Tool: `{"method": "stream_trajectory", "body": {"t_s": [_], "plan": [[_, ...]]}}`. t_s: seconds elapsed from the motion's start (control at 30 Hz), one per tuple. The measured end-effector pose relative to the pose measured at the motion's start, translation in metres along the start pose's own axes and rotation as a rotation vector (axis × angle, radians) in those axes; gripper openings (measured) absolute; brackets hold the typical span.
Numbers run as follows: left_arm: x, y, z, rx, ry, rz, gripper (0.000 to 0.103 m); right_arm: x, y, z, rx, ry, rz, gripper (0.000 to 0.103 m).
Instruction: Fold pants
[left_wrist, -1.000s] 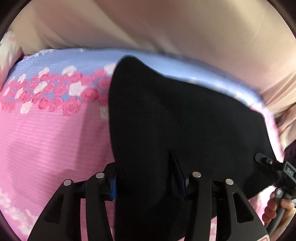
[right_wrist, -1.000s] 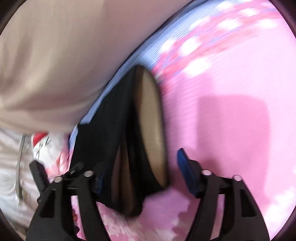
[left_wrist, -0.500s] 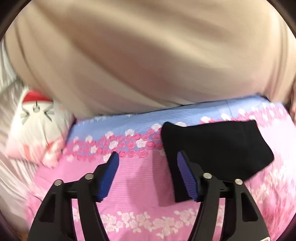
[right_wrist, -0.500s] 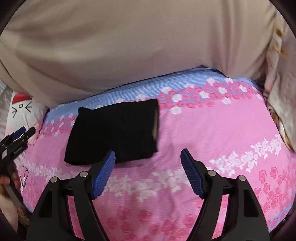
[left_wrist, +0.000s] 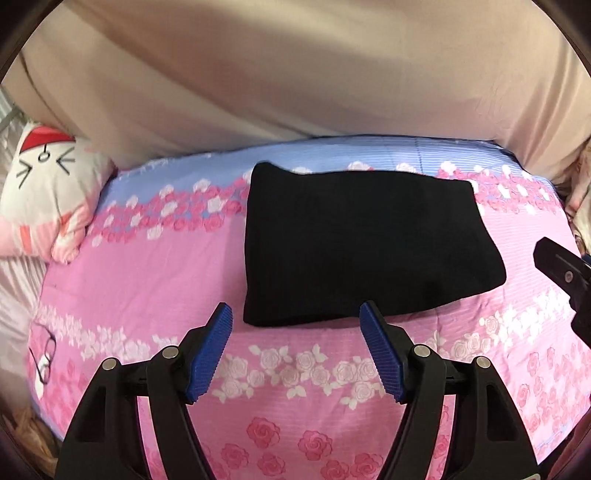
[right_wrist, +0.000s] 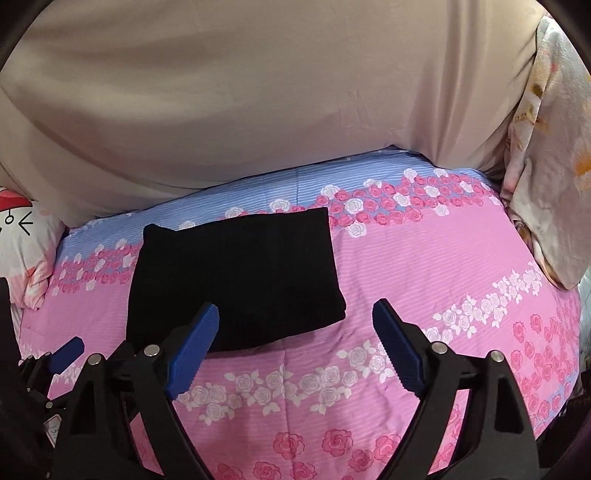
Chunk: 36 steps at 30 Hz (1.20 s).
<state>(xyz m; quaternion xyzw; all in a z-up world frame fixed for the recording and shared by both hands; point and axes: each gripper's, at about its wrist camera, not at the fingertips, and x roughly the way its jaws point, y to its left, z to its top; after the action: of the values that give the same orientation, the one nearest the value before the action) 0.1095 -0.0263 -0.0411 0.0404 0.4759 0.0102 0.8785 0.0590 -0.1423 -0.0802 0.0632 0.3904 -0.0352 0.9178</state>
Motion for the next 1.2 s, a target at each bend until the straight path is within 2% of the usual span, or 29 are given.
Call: {"method": "stream_trajectory", "body": {"t_s": [0.17, 0.47, 1.2], "plan": [[0.000, 0.000, -0.002, 0.007, -0.006, 0.021, 0.069, -0.003, 0.006, -0.006, -0.010, -0.004, -0.029, 0.084], [-0.006, 0.005, -0.010, 0.010, 0.007, 0.008, 0.069, -0.013, 0.011, -0.017, -0.021, 0.000, -0.044, 0.084], [0.000, 0.007, -0.014, 0.018, 0.008, 0.030, 0.069, -0.007, 0.017, -0.019, -0.055, 0.007, -0.042, 0.084]]}}
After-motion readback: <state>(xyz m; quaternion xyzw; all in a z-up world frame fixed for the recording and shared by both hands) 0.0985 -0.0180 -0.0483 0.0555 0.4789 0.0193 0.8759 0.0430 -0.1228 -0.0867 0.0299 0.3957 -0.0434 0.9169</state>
